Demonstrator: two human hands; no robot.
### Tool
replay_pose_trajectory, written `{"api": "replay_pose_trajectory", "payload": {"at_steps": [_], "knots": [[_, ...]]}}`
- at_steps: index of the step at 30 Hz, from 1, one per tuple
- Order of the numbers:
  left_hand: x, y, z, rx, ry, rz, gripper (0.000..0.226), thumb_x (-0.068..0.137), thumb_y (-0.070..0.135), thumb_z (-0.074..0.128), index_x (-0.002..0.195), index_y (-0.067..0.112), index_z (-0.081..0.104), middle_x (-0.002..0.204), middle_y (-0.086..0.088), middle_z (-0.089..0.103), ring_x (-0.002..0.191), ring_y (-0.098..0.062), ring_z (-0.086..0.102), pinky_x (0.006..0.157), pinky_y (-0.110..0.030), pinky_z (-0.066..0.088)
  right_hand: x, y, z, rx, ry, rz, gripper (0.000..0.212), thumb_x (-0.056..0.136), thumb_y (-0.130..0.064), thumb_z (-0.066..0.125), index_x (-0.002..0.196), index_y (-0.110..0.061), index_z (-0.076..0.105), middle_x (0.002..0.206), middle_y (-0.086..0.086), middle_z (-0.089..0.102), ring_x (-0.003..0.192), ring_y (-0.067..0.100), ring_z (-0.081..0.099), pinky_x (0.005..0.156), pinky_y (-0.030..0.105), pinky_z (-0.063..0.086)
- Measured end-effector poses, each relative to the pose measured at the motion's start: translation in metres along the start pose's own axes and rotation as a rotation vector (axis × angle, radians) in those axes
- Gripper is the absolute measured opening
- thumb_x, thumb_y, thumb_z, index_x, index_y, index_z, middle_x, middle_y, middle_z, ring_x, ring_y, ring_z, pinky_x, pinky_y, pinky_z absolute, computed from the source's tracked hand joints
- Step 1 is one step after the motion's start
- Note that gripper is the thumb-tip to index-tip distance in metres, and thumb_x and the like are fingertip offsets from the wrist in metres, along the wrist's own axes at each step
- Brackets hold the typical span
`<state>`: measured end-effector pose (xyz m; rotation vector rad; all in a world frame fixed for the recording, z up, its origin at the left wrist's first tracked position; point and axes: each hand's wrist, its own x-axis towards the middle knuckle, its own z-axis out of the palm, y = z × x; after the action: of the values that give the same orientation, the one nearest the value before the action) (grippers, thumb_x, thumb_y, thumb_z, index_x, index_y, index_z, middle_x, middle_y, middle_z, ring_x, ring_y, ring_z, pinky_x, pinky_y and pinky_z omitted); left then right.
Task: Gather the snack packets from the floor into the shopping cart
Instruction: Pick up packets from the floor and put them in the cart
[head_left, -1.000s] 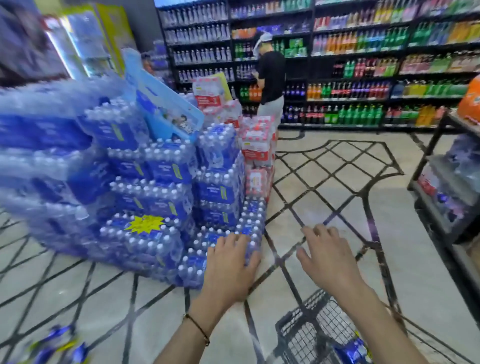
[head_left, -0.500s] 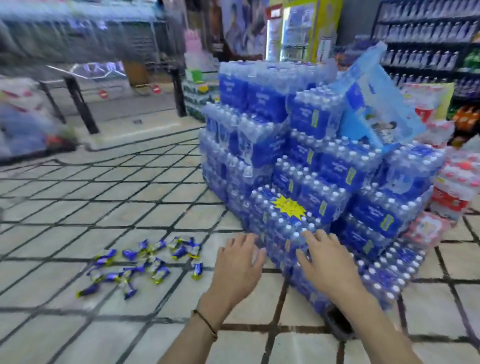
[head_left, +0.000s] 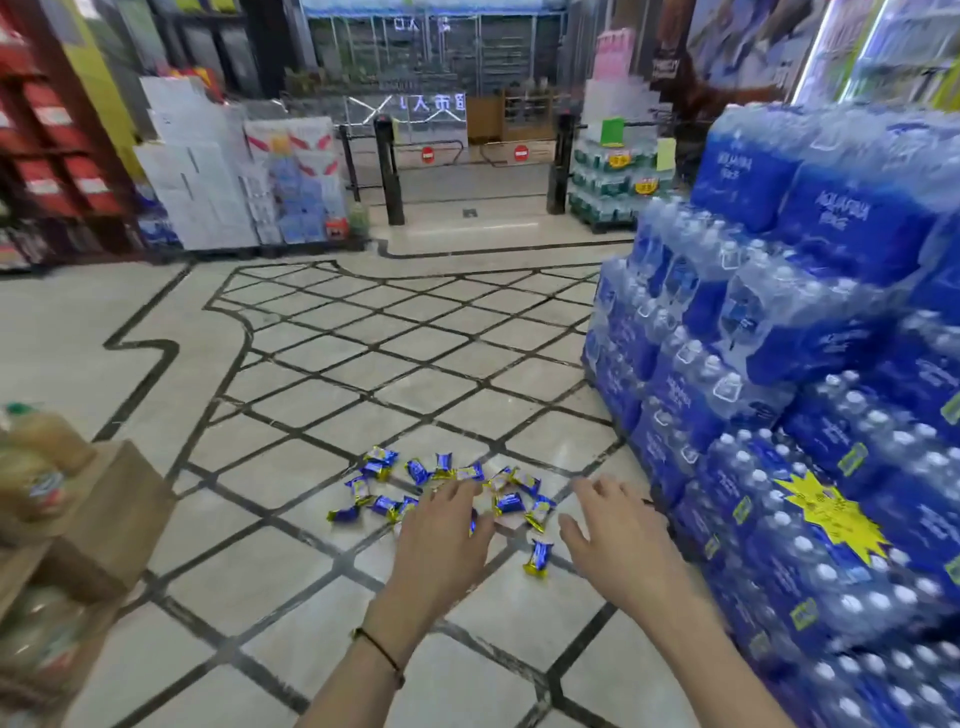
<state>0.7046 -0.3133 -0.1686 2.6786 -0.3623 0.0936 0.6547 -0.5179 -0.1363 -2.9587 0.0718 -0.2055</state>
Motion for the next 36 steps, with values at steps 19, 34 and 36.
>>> {"api": "replay_pose_trajectory", "payload": {"at_steps": [19,34,36], "knots": [[0.244,-0.121,0.049,0.078,-0.155,-0.312,0.033,0.099,0.037,0.045,0.128,0.024,0.052,0.119,0.003,0.058,0.111,-0.023,0.055,0.086,-0.039,0.048,0.335,-0.017,0.146,0.137,-0.251,-0.213,0.036,0.097,-0.042,0.04,0.124,-0.021,0.051,0.118,0.004,0.058,0.109,0.028,0.051,0.085,0.042,0.047],[0.387,-0.343,0.163,-0.089,-0.319,-0.53,0.034,0.096,0.029,0.048,0.13,0.026,0.048,0.122,0.006,0.054,0.107,-0.018,0.057,0.083,-0.039,0.051,0.506,-0.065,0.344,0.008,-0.493,-0.158,0.041,0.095,-0.036,0.045,0.134,-0.022,0.05,0.118,0.004,0.059,0.11,0.031,0.053,0.084,0.041,0.046],[0.403,-0.372,0.186,-0.075,-0.381,-0.512,0.038,0.096,0.03,0.046,0.133,0.026,0.045,0.123,0.005,0.053,0.107,-0.018,0.058,0.083,-0.04,0.052,0.525,-0.067,0.378,0.022,-0.524,-0.152,0.039,0.093,-0.035,0.049,0.129,-0.02,0.054,0.112,0.005,0.06,0.104,0.033,0.055,0.078,0.043,0.049]]}}
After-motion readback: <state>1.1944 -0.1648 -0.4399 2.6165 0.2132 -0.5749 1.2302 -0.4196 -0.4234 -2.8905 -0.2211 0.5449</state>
